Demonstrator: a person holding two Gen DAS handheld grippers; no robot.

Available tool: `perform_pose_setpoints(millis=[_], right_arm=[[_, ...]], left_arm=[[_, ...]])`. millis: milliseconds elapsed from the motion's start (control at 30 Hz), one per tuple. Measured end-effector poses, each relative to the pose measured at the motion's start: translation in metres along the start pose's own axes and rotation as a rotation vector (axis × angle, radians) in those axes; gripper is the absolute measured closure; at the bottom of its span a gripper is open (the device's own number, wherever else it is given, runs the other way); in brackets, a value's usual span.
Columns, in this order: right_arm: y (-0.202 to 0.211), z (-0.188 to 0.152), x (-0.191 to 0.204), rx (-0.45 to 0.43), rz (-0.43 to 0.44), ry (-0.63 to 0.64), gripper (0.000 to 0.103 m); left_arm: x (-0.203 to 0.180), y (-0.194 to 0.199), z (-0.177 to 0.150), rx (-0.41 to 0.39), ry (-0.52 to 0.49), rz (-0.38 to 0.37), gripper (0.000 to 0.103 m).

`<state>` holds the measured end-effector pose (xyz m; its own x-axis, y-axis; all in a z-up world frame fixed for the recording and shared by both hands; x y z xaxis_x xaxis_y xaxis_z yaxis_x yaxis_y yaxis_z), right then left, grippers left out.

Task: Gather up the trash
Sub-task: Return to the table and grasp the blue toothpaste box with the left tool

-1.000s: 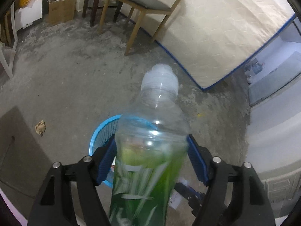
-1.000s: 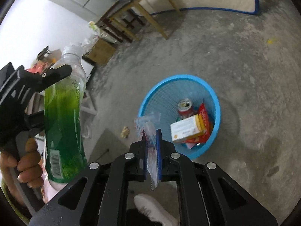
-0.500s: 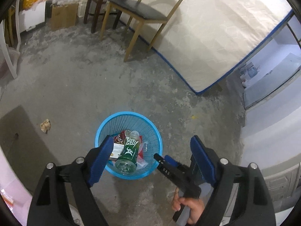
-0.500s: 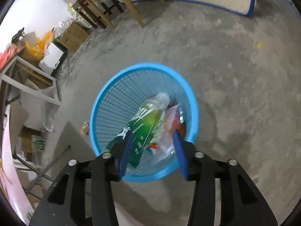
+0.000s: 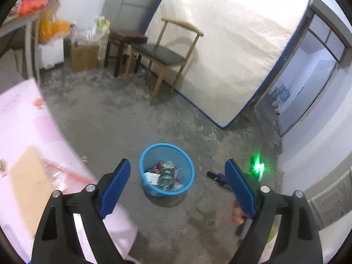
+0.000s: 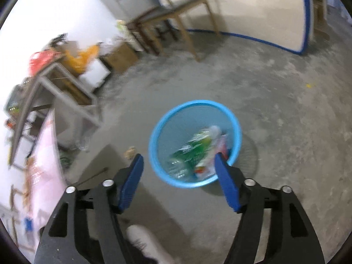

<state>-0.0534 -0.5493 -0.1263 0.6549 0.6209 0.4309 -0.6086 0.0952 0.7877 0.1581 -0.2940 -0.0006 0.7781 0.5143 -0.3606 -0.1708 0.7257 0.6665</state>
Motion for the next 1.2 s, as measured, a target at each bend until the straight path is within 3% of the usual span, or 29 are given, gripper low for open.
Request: perform_pose_setpoints(millis=[100,267,467,533,667,733,800,900,1033,1200], right_arm=[[0.017,-0.013,0.025,0.018,0.105,0.010,0.034],[0.024,-0.028,0.088,0.097,0.230,0.103,0.034],[0.031,-0.046,0.209,0.161,0.407,0.324,0.034],[0.037,-0.058,0.248,0.177,0.470,0.409,0.034],[0.038,-0.097,0.324,0.275,0.617,0.563,0.034],[0.028,-0.116,0.347,0.334,0.622,0.609,0.034],[0.010,-0.131,0.365,0.373,0.560,0.649,0.035],[-0.011,-0.146,0.380,0.405,0.470,0.674,0.044],[-0.031,-0.154,0.394,0.438,0.413,0.665,0.053],[-0.039,-0.170,0.403,0.504,0.416,0.645,0.067]], left_arm=[[0.020,0.039,-0.042,-0.011,-0.013,0.071,0.015],[0.061,0.102,-0.110,-0.039,0.069,0.156,0.015],[0.104,0.180,-0.166,-0.154,0.148,0.254,0.015],[0.116,0.199,-0.180,-0.181,0.153,0.310,0.015],[0.135,0.219,-0.200,-0.227,0.188,0.341,0.015],[0.148,0.224,-0.207,-0.242,0.212,0.371,0.015],[0.154,0.223,-0.210,-0.252,0.224,0.388,0.015],[0.175,0.227,-0.218,-0.264,0.264,0.422,0.015],[0.204,0.231,-0.229,-0.266,0.331,0.457,0.015],[0.229,0.225,-0.241,-0.260,0.415,0.392,0.015]])
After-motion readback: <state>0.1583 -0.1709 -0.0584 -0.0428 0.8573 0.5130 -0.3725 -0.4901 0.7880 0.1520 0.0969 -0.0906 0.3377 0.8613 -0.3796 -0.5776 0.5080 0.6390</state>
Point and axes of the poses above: each gripper's, at about its wrist camera, not at the fingertips, and y roughly against the way its jaws point, x to its left, z to its top, the point moved 4 cm from there along -y, roughly the way its jaws point, and after that the axes turned 2 degrees about x, right-handed, at the moved point
